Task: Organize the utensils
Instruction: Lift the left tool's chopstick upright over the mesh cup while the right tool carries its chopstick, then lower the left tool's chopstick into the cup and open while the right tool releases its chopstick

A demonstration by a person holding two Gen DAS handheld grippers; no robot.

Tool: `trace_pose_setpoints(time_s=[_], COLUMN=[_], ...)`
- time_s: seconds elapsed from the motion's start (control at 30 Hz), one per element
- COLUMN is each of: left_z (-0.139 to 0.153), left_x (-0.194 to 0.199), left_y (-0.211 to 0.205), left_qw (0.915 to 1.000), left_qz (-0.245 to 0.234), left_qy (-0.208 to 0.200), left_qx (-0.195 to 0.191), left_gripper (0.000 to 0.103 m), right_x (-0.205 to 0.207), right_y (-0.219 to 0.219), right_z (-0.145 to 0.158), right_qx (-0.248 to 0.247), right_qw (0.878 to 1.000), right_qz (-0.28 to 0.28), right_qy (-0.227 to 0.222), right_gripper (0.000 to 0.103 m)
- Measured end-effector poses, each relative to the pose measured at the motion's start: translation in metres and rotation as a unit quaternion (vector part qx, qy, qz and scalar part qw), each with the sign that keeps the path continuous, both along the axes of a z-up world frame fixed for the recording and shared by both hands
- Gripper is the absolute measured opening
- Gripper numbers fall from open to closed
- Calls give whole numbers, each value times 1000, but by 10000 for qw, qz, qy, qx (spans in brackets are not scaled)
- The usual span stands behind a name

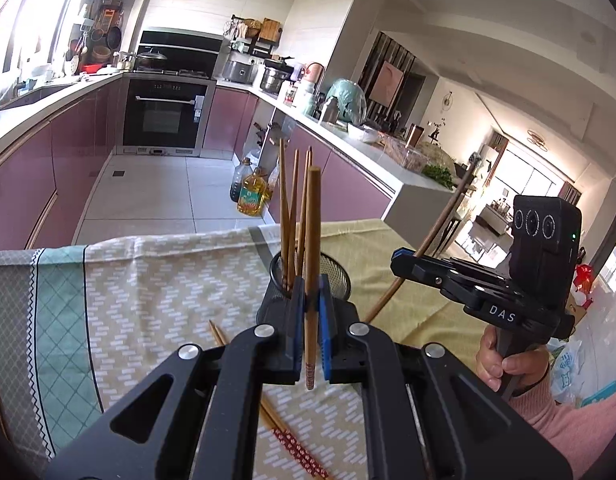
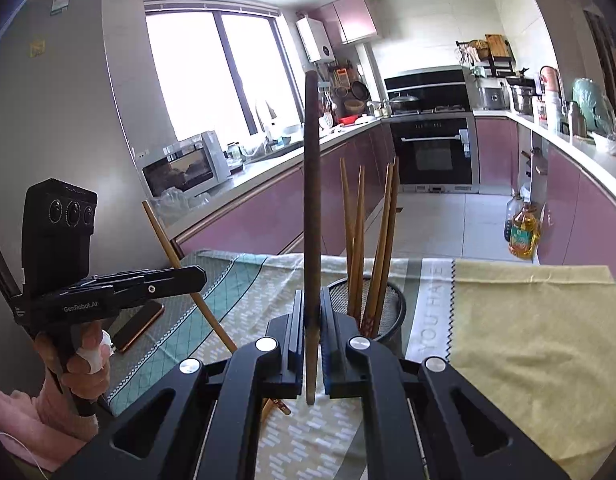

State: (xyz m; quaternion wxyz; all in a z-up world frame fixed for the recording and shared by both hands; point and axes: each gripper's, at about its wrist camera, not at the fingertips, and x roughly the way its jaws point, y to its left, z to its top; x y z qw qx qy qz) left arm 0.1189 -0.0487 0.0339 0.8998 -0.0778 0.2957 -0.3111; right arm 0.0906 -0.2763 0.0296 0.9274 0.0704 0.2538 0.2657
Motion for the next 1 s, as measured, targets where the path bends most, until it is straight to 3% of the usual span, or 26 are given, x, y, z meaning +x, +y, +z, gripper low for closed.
trace_pose_setpoints(time_s=[0.57,0.9,1.0], left_z=[51,57,55], left_x=[26,40,44], left_y=[-14,-25,-32], left_qw=[9985,9981,9980], left_qz=[17,103,162], left_qy=[-501,-585,-608], left_qx=[-237,-168,47], left_gripper=[7,7,7], right_x=[19,38,45], right_y=[-14,-13,-12], right_z=[46,41,34], right_qx=[97,-6,-54], right_qw=[9981,9980,9985], right_qz=[-168,-318,-331], right_qy=[-592,-550,-425], right_gripper=[6,6,6])
